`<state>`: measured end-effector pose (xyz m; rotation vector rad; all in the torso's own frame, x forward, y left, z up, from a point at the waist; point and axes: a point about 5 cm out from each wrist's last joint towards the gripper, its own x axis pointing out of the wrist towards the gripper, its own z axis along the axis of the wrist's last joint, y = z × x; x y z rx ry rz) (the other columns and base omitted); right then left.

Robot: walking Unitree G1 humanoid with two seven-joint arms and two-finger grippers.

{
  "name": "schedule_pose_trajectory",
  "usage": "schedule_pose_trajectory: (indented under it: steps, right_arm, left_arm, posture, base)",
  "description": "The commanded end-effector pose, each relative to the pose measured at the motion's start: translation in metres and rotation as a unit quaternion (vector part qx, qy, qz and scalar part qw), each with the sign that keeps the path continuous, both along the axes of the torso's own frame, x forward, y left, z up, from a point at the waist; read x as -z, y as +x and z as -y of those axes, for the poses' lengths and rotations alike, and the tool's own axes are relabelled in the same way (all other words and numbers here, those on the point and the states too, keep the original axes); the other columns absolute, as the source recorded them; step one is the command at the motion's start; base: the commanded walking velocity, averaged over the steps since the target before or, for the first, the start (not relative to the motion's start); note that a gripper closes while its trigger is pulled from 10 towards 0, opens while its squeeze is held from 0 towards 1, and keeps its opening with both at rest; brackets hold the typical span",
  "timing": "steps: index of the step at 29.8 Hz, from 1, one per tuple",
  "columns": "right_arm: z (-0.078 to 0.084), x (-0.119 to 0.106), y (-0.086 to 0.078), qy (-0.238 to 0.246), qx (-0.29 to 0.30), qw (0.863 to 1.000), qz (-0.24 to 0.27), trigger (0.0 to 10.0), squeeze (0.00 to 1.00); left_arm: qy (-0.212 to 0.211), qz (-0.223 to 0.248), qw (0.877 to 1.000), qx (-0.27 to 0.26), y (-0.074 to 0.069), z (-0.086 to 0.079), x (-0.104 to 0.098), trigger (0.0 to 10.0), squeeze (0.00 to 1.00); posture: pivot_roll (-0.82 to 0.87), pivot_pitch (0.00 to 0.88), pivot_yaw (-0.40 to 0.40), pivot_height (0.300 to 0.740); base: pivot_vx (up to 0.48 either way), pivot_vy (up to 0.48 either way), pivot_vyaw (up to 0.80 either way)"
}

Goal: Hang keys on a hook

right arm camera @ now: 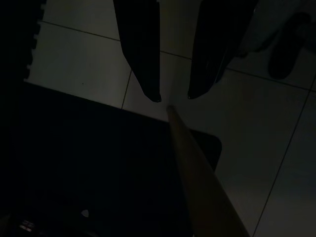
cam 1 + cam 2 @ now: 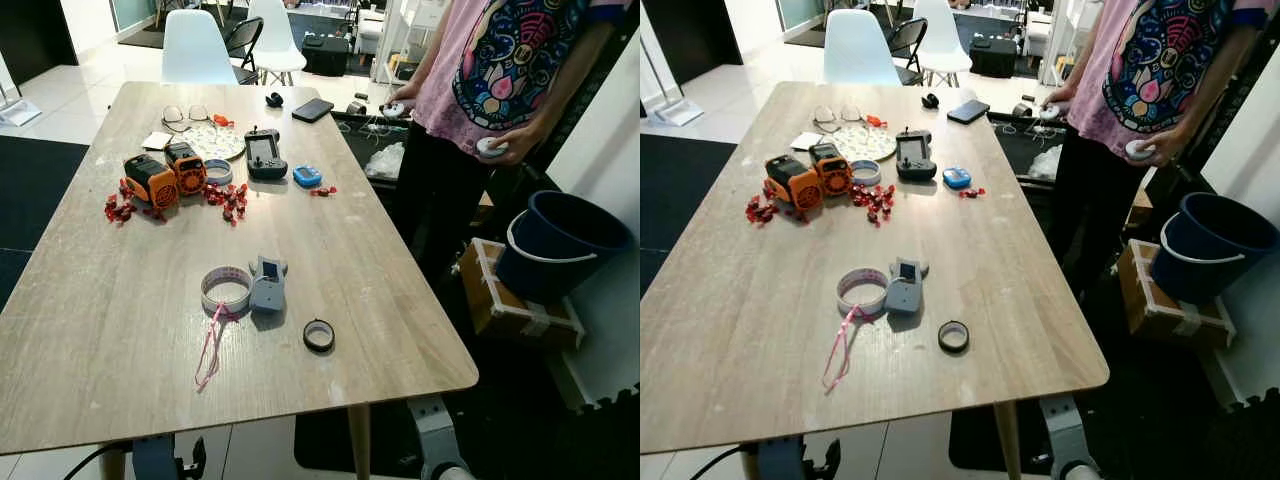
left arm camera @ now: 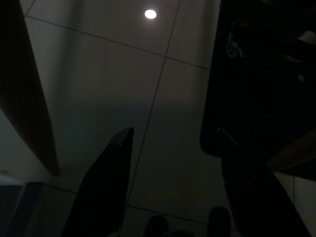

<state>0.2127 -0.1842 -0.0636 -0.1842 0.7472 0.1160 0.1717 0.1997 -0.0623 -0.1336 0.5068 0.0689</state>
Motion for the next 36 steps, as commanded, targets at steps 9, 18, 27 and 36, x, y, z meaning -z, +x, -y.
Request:
schedule_pose_trajectory:
  steps: [9,18,27,36]
  right_arm:
    - [0.0034,0.0042,-0.0074,-0.001,0.006,1.0,-0.014,10.0,0.0]
    - [0.0037,0.0047,-0.0083,-0.001,0.006,1.0,-0.016,10.0,0.0]
    - [0.0032,0.0046,-0.0079,-0.001,0.006,1.0,-0.017,10.0,0.0]
    - [0.0031,0.005,-0.0082,-0.001,0.006,1.0,-0.019,10.0,0.0]
  left_arm:
    - [0.003,0.018,0.999,0.026,0.0038,0.0033,-0.0038,10.0,0.0]
    - [0.01,0.006,0.999,0.033,0.0034,0.0038,-0.002,10.0,0.0]
    - [0.008,0.002,0.999,0.039,0.0032,0.0043,-0.0014,10.0,0.0]
    - [0.01,-0.001,0.999,0.042,0.0037,0.0054,-0.001,10.0,0.0]
  posture:
    - [0.07,0.045,-0.085,0.74]
    - [0.07,0.045,-0.085,0.74]
    - [0.07,0.045,-0.085,0.74]
    - [0.07,0.044,-0.084,0.74]
  base:
    - [0.0,-0.229,0.0]
    - [0.0,-0.201,0.0]
    - [0.0,0.0,0.0]
    - [0.0,-0.19,0.0]
